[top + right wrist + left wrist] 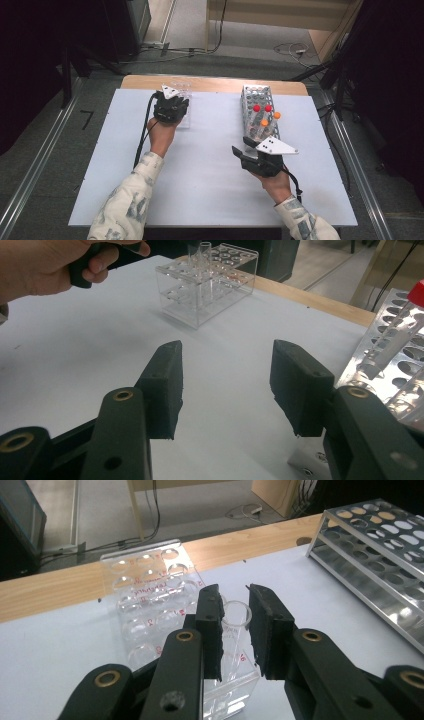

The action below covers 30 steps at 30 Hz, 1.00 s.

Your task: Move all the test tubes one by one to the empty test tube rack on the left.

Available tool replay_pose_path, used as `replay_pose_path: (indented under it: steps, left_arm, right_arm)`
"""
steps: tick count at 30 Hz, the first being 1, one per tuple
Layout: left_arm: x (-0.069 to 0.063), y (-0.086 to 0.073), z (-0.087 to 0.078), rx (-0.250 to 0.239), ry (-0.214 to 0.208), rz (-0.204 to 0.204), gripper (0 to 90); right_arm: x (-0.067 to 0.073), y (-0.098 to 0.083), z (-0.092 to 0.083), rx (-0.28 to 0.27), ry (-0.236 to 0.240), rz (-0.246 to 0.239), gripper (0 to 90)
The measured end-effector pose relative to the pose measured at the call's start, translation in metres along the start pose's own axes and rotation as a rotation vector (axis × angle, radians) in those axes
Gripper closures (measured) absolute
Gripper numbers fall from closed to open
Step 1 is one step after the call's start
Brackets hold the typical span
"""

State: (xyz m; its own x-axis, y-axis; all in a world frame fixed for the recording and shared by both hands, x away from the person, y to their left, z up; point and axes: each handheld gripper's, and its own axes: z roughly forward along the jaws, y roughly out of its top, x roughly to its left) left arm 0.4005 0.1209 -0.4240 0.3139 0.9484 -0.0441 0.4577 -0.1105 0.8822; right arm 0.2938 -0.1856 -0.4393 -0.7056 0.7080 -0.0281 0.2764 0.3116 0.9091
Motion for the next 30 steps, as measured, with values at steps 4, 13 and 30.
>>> replay_pose_path:
  steps: [4, 13, 30]
  left_arm:
    - [0.001, -0.003, 0.002, 0.008, -0.003, -0.007, 74.7]
    - [0.0, -0.002, -0.006, -0.016, -0.019, -0.034, 61.4]
    - [-0.015, -0.015, -0.039, -0.053, -0.068, -0.119, 19.3]
  right_arm:
    - [0.001, 0.0, 0.0, 0.002, -0.001, -0.002, 45.6]
    - [-0.001, 0.0, 0.0, 0.0, -0.004, -0.006, 45.6]
    - [-0.013, 0.0, -0.006, -0.002, -0.051, 0.035, 37.6]
